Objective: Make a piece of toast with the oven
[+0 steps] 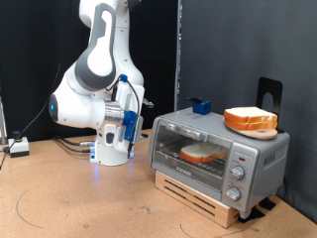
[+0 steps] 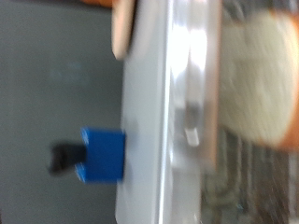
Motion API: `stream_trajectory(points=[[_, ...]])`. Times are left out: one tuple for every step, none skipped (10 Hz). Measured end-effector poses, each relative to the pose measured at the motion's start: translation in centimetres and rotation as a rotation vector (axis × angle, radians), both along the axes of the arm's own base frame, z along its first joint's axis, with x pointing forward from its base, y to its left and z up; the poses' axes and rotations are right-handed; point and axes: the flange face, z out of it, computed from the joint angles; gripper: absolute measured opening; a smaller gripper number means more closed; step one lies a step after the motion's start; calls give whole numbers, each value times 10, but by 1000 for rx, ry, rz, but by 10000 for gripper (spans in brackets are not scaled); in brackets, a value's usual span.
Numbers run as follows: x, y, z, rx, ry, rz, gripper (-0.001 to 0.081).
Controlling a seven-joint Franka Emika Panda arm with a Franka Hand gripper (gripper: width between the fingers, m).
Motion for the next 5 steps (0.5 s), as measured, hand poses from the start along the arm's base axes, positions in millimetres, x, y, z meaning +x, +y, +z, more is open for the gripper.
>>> stream_trajectory(points=[[11,3,-1,6,27,5,809],[22,6,-3,-21,62,30,809],[34,9,-6,-68,70,61,809],[44,12,-9,-101,74,99,809],[43,12,-9,-89,75,85,809]])
